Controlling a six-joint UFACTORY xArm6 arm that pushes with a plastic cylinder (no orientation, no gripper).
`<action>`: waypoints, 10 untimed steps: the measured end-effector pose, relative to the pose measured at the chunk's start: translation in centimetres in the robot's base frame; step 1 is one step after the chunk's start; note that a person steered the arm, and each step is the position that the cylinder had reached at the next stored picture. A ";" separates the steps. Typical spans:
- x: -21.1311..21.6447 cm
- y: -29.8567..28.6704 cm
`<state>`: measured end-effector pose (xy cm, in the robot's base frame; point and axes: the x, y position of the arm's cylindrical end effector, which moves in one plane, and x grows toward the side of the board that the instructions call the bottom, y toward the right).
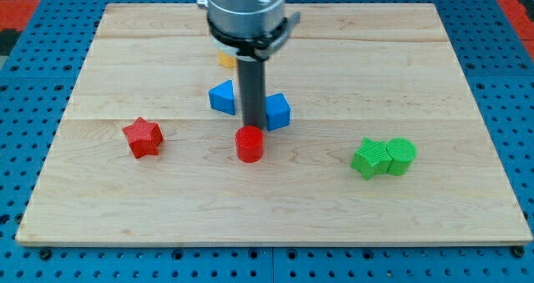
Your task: Push the blue cube into the blue triangle
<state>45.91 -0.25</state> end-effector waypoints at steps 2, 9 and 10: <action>-1.7 6.8; -7.8 5.6; -3.0 7.8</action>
